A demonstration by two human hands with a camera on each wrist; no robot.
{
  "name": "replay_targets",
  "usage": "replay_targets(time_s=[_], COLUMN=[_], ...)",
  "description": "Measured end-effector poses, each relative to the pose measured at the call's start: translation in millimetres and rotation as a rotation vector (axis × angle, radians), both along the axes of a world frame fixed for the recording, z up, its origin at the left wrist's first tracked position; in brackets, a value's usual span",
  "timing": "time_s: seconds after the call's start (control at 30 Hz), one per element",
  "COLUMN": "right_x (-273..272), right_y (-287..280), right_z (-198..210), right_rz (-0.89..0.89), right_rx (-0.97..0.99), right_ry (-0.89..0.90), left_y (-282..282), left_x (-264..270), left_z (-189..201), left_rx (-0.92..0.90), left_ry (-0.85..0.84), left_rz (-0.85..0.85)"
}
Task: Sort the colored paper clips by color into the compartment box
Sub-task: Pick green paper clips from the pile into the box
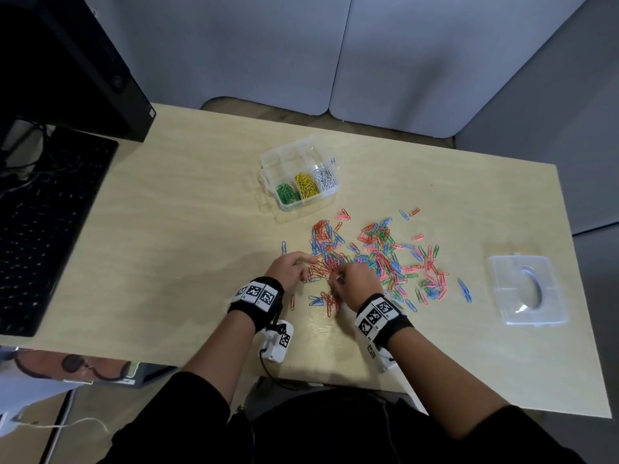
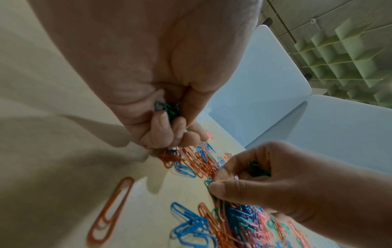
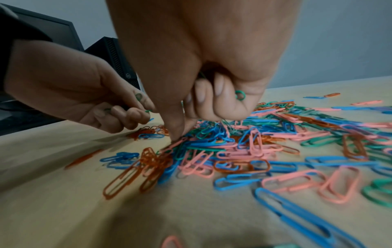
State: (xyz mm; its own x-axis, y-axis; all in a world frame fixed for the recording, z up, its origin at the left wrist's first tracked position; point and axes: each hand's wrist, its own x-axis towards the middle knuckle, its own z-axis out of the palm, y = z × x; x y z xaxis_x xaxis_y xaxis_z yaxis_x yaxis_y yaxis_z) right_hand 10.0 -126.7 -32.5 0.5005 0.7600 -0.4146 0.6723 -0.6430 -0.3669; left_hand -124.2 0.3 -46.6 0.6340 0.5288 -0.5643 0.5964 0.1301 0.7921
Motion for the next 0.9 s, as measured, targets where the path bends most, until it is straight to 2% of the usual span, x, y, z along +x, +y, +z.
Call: replay_targets(time_s=[0.1, 0.2, 0.3, 0.4, 0.57, 0.73, 0.8, 0.9], right_x=[2, 5, 4, 8, 31, 48, 55, 58], right_y=[0, -2, -1, 2, -15, -38, -46, -54], right_z=[1, 1, 2, 5, 2, 7, 8, 11], right_rz=[0.017, -0.013, 0.040, 0.079, -0.096, -0.270, -0.382, -0.571], right_rx=[-0.006, -0.003, -0.062, -0.073, 0.035, 0.168, 0.238, 0.336], right_ry=[-0.039, -0.065, -0.085, -0.047, 0.187, 0.353, 0.551, 0.947], left_y=[-4, -8, -12, -16, -27, -37, -36, -25], left_x=[4, 7, 10, 13, 21, 34, 35, 32], left_z=[4, 6, 3, 2, 5, 11, 11, 10], left_rx=[-0.033, 0.020, 0.064, 0.142, 0.395, 0.474, 0.482, 0.475], left_ry=[-0.018, -0.009, 0.008, 0.095, 0.214, 0.231, 0.234, 0.250], left_rz=[0.055, 0.045, -0.040, -0.172, -0.452, -0.412, -0.428, -0.354])
